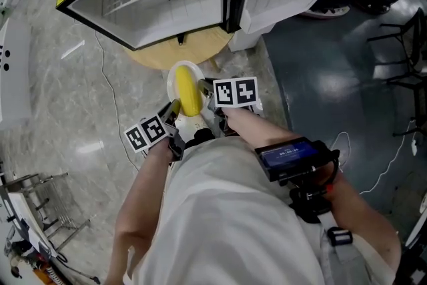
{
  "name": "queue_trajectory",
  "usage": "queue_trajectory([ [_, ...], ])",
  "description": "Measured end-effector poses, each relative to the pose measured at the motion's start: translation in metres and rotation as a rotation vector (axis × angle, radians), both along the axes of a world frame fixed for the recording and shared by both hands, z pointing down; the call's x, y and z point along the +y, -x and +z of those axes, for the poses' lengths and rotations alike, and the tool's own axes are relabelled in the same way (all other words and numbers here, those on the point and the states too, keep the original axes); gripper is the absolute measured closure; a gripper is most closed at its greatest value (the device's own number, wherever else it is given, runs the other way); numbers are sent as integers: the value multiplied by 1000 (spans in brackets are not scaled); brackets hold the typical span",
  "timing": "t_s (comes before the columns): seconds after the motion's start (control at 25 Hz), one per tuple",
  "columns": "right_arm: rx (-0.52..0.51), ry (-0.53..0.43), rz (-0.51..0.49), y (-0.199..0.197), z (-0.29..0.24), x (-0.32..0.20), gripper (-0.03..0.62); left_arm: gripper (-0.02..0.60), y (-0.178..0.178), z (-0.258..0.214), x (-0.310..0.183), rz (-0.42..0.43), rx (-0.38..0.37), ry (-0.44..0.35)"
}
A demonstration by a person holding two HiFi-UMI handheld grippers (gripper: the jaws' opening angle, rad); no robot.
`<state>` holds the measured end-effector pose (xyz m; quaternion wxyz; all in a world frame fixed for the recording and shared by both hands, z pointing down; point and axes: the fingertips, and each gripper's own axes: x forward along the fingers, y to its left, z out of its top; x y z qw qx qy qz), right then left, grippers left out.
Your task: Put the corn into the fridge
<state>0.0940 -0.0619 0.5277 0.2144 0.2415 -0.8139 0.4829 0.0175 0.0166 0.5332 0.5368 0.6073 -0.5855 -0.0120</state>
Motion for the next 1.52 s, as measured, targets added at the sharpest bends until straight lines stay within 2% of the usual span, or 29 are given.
queue_trajectory([
  [0.72,14,16,116,69,5,-46,549,523,79,4,-55,108,-10,-2],
  [1.08,21,9,160,89,6,-56,549,523,102,6,-69,151,-4,-10],
  [1.52,45,12,155,99,15,-73,549,523,111,14,-85,148,18,1],
])
